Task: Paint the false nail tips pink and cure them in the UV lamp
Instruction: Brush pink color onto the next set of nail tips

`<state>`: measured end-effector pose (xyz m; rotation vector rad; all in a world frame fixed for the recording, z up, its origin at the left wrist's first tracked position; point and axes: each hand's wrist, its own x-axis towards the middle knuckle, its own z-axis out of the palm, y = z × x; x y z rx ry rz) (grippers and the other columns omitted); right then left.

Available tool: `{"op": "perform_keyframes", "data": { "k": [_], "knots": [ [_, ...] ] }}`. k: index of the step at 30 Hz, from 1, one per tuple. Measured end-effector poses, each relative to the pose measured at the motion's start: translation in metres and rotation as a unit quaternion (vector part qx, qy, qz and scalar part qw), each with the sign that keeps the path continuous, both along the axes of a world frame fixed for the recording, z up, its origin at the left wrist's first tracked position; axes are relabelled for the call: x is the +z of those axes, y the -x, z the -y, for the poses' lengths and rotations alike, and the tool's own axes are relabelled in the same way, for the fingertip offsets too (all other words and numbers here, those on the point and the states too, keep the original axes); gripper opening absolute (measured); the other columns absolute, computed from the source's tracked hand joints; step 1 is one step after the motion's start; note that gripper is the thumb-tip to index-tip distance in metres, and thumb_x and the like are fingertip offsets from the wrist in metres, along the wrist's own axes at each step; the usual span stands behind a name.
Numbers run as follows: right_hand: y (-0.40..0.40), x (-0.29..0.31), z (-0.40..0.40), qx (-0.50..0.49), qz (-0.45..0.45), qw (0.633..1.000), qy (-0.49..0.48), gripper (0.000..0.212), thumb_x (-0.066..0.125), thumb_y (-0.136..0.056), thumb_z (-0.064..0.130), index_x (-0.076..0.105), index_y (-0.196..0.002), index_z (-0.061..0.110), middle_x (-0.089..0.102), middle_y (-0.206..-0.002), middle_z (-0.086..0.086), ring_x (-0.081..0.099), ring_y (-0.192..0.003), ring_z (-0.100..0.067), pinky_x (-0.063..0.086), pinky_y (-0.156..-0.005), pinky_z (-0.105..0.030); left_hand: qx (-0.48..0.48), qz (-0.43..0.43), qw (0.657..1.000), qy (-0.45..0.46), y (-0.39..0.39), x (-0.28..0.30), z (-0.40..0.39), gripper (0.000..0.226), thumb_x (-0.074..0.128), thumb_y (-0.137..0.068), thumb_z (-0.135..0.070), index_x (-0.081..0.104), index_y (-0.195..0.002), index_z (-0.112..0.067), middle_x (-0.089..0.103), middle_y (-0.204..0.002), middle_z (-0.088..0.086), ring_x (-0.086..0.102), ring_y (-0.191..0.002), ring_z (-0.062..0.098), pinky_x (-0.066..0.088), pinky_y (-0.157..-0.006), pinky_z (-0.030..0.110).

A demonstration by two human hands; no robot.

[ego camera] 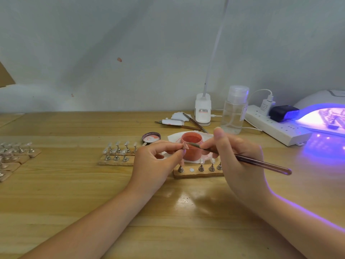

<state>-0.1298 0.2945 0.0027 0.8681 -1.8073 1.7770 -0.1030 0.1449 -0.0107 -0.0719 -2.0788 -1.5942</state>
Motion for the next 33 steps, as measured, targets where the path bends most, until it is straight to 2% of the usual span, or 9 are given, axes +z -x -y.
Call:
{"op": "perform_keyframes", "data": {
  "k": [4, 8, 11, 15, 19, 22, 27, 30, 33],
  "knots": [
    [0.001, 0.001, -0.002, -0.009, 0.036, 0.999, 0.032, 0.04, 0.048, -0.088, 0.037, 0.066, -0.056, 0.02, 0.064, -0.053, 0.002, 0.06, -0.05, -0.006, 0.045, -0.051, -0.017, 0.015, 0.014, 1.0, 0.014, 0.0, 0.0, 0.0, 0.016, 0.071, -0.075, -0.007, 0.074, -0.075, -0.022, 0.067, -0.063, -0.009, 0.055, -0.058, -0.002, 0.043, -0.056, 0.019],
    [0.001, 0.002, -0.001, -0.005, 0.014, 1.0, 0.002, 0.033, 0.05, -0.088, 0.033, 0.067, -0.063, 0.02, 0.065, -0.056, 0.012, 0.062, -0.057, -0.003, 0.042, -0.056, -0.012, 0.021, 0.023, 0.999, 0.015, -0.001, 0.001, 0.0, 0.017, 0.071, -0.076, -0.01, 0.072, -0.074, -0.027, 0.067, -0.062, -0.013, 0.054, -0.057, -0.005, 0.043, -0.058, 0.019],
    [0.001, 0.001, -0.004, 0.001, 0.032, 0.999, 0.012, 0.038, 0.049, -0.089, 0.03, 0.066, -0.057, 0.017, 0.063, -0.05, 0.004, 0.059, -0.05, -0.005, 0.043, -0.052, -0.013, 0.024, 0.023, 0.999, 0.02, -0.003, 0.002, -0.001, 0.022, 0.071, -0.076, -0.012, 0.07, -0.073, -0.033, 0.068, -0.063, -0.015, 0.059, -0.066, -0.003, 0.048, -0.068, 0.026],
    [0.004, 0.002, -0.01, -0.009, 0.058, 0.995, 0.076, 0.046, 0.04, -0.091, 0.027, 0.064, -0.054, 0.016, 0.062, -0.049, 0.006, 0.056, -0.047, -0.002, 0.043, -0.052, -0.009, 0.002, 0.009, 1.0, 0.028, -0.004, 0.002, -0.001, 0.016, 0.07, -0.077, -0.017, 0.069, -0.075, -0.032, 0.068, -0.061, -0.013, 0.06, -0.064, -0.004, 0.047, -0.068, 0.018],
    [0.015, -0.002, -0.014, -0.053, 0.071, 0.993, 0.081, 0.049, 0.037, -0.098, 0.018, 0.063, -0.057, 0.017, 0.062, -0.051, 0.008, 0.056, -0.049, -0.001, 0.042, -0.051, -0.009, -0.024, 0.003, 0.999, 0.035, -0.003, 0.003, -0.001, 0.008, 0.069, -0.073, -0.026, 0.072, -0.08, -0.024, 0.068, -0.061, -0.011, 0.064, -0.067, -0.001, 0.044, -0.067, 0.006],
    [0.022, -0.006, -0.019, -0.077, 0.081, 0.991, 0.078, 0.049, 0.036, -0.099, 0.015, 0.063, -0.058, 0.018, 0.063, -0.051, 0.01, 0.057, -0.051, -0.001, 0.042, -0.053, -0.009, -0.033, 0.001, 0.999, 0.032, -0.001, 0.003, 0.0, 0.011, 0.069, -0.071, -0.028, 0.072, -0.079, -0.022, 0.069, -0.065, -0.011, 0.065, -0.073, 0.0, 0.045, -0.071, 0.006],
    [0.027, -0.01, -0.021, -0.091, 0.095, 0.988, 0.078, 0.05, 0.035, -0.1, 0.015, 0.063, -0.059, 0.017, 0.063, -0.052, 0.009, 0.056, -0.051, 0.001, 0.042, -0.053, -0.009, -0.055, 0.019, 0.998, 0.034, 0.0, 0.003, -0.005, 0.007, 0.073, -0.073, -0.019, 0.071, -0.072, -0.026, 0.072, -0.081, -0.013, 0.063, -0.082, -0.002, 0.046, -0.068, 0.007],
    [0.028, -0.01, -0.022, -0.094, 0.105, 0.987, 0.079, 0.05, 0.034, -0.1, 0.016, 0.063, -0.059, 0.018, 0.063, -0.051, 0.009, 0.056, -0.051, 0.0, 0.043, -0.052, -0.01, -0.061, 0.01, 0.995, 0.08, 0.001, 0.003, -0.008, 0.011, 0.073, -0.073, -0.014, 0.07, -0.069, -0.023, 0.069, -0.082, -0.009, 0.06, -0.084, -0.004, 0.042, -0.072, 0.005],
    [0.028, -0.01, -0.022, -0.102, 0.114, 0.985, 0.08, 0.051, 0.034, -0.1, 0.017, 0.063, -0.058, 0.018, 0.063, -0.051, 0.009, 0.056, -0.05, 0.0, 0.043, -0.052, -0.01, -0.074, 0.03, 0.994, 0.078, 0.001, 0.001, -0.008, 0.016, 0.073, -0.073, -0.011, 0.068, -0.067, -0.024, 0.068, -0.075, -0.013, 0.06, -0.076, -0.003, 0.042, -0.066, 0.005]
  ]
}}
